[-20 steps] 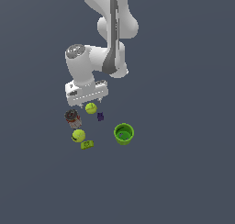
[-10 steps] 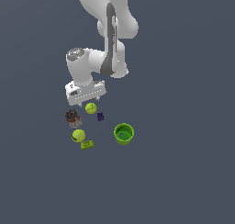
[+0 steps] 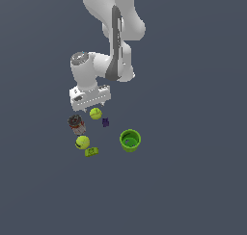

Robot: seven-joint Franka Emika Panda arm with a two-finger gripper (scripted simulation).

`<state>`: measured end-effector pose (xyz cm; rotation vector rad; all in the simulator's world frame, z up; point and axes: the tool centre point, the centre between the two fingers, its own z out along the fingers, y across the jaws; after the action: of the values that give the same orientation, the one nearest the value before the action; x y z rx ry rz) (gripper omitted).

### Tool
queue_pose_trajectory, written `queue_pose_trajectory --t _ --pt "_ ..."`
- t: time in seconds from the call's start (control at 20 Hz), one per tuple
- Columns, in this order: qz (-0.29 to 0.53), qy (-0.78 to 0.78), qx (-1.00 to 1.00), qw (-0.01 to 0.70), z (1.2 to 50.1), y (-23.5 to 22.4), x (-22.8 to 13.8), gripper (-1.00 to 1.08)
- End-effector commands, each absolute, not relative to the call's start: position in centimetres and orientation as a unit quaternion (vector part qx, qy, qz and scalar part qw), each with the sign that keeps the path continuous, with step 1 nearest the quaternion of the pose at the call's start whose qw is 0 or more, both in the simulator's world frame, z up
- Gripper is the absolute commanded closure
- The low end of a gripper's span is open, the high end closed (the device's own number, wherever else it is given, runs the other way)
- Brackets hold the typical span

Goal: Pick up a designated object from a clutter of objects.

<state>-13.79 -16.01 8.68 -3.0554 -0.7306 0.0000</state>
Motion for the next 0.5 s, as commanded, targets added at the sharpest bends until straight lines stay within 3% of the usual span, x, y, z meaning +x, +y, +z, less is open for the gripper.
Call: queue_pose_trajectory --t 0.0,0.45 --pt "0.0 -0.233 -0.973 0.0 8.0 -16.0 -13.8 -0.92" --pt "0.0 -0.233 -0.972 0.0 4.7 -16.0 -13.9 -0.92"
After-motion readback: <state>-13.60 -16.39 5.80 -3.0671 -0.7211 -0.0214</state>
